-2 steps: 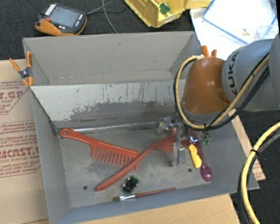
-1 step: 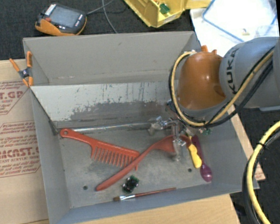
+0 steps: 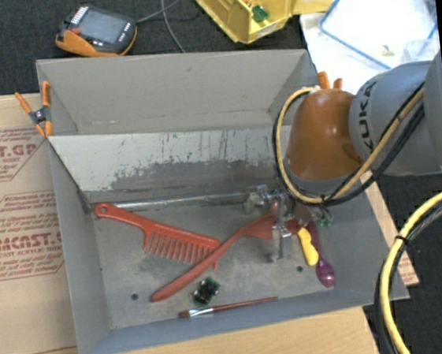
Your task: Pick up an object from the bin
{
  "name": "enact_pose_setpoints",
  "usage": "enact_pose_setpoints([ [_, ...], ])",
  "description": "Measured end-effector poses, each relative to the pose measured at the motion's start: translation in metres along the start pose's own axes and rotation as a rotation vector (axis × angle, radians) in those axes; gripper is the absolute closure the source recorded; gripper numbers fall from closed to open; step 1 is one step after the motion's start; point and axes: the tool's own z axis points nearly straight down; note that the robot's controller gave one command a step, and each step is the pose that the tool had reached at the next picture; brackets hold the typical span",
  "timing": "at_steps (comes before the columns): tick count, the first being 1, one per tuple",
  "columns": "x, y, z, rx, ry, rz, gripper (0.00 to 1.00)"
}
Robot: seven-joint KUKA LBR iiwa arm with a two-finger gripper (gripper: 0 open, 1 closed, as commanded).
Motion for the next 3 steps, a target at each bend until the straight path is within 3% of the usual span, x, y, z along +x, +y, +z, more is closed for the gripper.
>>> enact_pose_setpoints([
  [1, -0.017, 0.007, 0.0, -0.005, -0.005, -0.307, 1.0],
  [3, -0.014, 0.008, -0.012, -0.008, 0.003, -0.307, 1.0],
])
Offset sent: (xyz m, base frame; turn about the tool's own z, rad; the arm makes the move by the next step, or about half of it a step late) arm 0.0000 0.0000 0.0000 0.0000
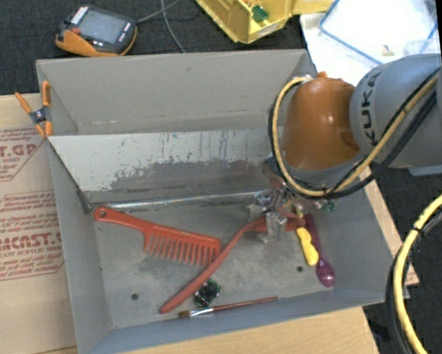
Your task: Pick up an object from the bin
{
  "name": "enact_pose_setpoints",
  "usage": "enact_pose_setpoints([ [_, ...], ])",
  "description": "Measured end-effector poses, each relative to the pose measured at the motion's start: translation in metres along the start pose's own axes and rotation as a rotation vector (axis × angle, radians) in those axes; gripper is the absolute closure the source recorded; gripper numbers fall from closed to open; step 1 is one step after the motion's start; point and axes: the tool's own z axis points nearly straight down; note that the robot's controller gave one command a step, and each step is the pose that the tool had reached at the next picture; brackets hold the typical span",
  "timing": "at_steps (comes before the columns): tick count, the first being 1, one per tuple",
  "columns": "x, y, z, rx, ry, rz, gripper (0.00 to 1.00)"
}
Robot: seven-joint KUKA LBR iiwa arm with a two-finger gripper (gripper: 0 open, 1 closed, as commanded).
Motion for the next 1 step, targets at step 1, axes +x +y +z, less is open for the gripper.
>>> enact_pose_setpoints([
  [1, -0.0022, -0.001, -0.031, 0.005, -0.007, 0.0, 1.0],
])
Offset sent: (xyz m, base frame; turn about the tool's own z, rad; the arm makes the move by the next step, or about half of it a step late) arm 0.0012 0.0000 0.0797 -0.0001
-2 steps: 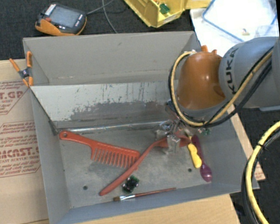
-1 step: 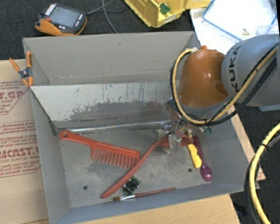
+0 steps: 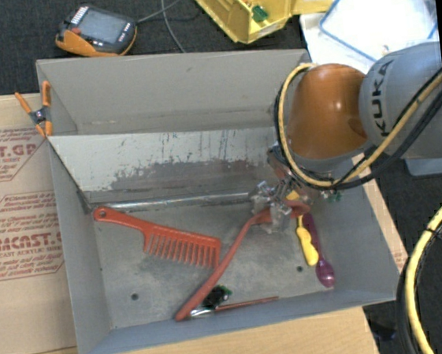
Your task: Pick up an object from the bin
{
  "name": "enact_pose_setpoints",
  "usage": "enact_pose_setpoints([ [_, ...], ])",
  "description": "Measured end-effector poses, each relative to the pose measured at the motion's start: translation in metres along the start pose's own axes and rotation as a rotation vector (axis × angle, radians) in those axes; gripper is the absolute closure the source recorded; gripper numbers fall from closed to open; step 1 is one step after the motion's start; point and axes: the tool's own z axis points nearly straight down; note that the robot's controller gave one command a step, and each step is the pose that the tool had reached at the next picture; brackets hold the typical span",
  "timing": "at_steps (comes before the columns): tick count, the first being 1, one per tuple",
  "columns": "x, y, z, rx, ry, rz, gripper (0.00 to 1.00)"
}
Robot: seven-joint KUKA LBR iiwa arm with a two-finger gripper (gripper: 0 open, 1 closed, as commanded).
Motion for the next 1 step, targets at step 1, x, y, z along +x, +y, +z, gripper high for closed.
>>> enact_pose_setpoints([
  [1, 0.0004, 0.0014, -0.0326, -0.003, 0.003, 0.001, 1.0],
])
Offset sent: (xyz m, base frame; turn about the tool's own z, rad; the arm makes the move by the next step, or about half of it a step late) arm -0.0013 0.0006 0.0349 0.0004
